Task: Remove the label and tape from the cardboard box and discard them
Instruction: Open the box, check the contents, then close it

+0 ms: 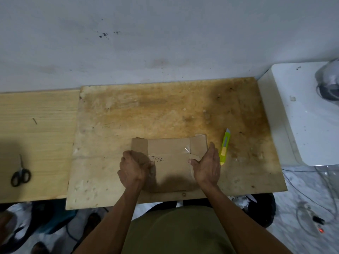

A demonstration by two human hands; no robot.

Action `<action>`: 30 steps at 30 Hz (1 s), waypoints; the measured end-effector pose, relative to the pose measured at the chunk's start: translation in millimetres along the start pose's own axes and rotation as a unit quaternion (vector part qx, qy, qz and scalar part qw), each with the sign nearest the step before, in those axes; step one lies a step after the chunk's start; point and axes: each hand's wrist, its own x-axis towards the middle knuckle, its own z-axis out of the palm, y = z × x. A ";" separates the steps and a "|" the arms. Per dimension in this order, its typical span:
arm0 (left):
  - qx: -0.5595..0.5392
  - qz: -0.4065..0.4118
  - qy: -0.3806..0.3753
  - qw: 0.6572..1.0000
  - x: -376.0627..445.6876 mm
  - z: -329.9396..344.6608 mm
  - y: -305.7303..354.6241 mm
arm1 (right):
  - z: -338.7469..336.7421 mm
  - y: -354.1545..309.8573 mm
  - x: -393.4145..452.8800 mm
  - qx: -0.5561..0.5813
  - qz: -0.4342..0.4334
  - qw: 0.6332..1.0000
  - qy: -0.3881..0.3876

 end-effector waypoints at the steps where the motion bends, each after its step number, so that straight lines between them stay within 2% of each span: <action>1: -0.007 0.004 0.006 1.000 -2.2 0.8 0.6 | 1.2 -0.5 -0.7 0.013 0.001 1.000 0.004; 4: 0.016 0.040 0.026 0.999 -13.9 2.0 5.8 | 0.6 -6.0 -7.2 0.039 -0.006 0.999 0.011; 7: 0.051 0.092 0.040 0.994 -24.2 4.4 14.1 | 3.1 -11.4 -19.0 0.010 -0.088 0.996 0.014; 12: 0.089 0.158 0.002 0.983 -31.9 13.5 18.6 | 17.8 -9.1 -40.0 -0.038 -0.159 0.986 -0.002; 14: 0.075 0.176 -0.032 0.981 -34.9 18.7 17.8 | 22.5 -3.7 -43.5 -0.051 -0.173 0.982 -0.047; 16: 0.038 0.180 -0.068 0.981 -33.2 19.9 16.2 | 22.4 -2.0 -40.8 -0.022 -0.182 0.981 -0.058; 18: -0.012 0.171 -0.089 0.981 -24.0 18.1 14.7 | 19.8 -2.4 -34.1 0.015 -0.175 0.982 -0.062; 21: -0.053 0.115 -0.098 0.987 -9.6 11.9 13.3 | 22.5 2.4 -23.9 0.063 -0.174 0.982 -0.047; 26: -0.089 0.025 -0.070 0.993 -5.6 14.5 20.6 | 22.5 -6.0 -19.3 0.114 -0.036 0.992 -0.052; 30: -0.062 0.001 -0.069 0.996 -4.0 23.5 28.5 | 26.1 -13.1 -12.8 0.123 0.030 0.991 -0.041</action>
